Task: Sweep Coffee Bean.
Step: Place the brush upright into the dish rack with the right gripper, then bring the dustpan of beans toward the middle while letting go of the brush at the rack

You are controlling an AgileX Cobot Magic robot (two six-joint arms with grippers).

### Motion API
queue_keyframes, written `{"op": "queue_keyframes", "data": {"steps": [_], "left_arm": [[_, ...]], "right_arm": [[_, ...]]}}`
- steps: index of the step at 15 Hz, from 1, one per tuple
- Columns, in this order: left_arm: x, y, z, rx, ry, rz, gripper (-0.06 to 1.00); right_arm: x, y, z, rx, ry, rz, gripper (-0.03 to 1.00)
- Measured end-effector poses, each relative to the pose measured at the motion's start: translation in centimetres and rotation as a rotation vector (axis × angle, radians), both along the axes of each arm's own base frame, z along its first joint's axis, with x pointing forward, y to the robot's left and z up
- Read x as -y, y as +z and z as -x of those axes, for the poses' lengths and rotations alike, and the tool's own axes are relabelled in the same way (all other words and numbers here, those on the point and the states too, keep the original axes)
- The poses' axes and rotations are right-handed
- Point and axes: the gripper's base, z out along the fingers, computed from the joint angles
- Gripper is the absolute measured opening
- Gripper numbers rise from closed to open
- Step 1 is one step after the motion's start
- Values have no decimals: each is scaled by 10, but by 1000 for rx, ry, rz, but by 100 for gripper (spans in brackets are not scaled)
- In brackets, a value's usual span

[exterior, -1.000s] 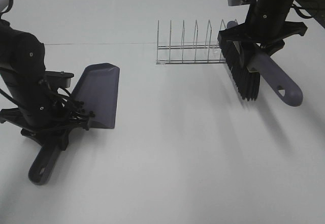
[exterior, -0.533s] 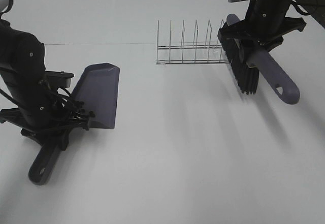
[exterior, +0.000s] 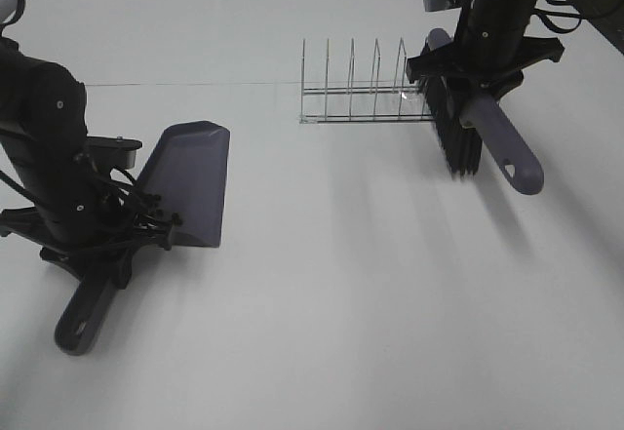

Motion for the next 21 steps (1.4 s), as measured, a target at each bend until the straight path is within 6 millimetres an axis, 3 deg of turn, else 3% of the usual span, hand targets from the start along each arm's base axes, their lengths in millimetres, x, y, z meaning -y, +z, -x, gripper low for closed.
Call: {"op": "queue_keyframes", "data": {"steps": [5,12,15,17,19,21], "left_arm": [[0,0,0,0,-2,0,35],[0,0,0,0,-8,0,35],[0,0,0,0,-8,0,35],[0,0,0,0,-8,0,35],[0,0,0,0,-8,0,35],[0,0,0,0,-8,0,35]], "right_arm": [[-3,-4,-25,-30,-18,16,32],[-3,-6,-26,-43,-30,20,33],[-3,-6,-26,-49,-34,21,71],[-3,-6,-26,-52,-31,23,81],[-3,-1,-25,-45,-28,22,84],[-2,21,-22,-4,-27,12,84]]}}
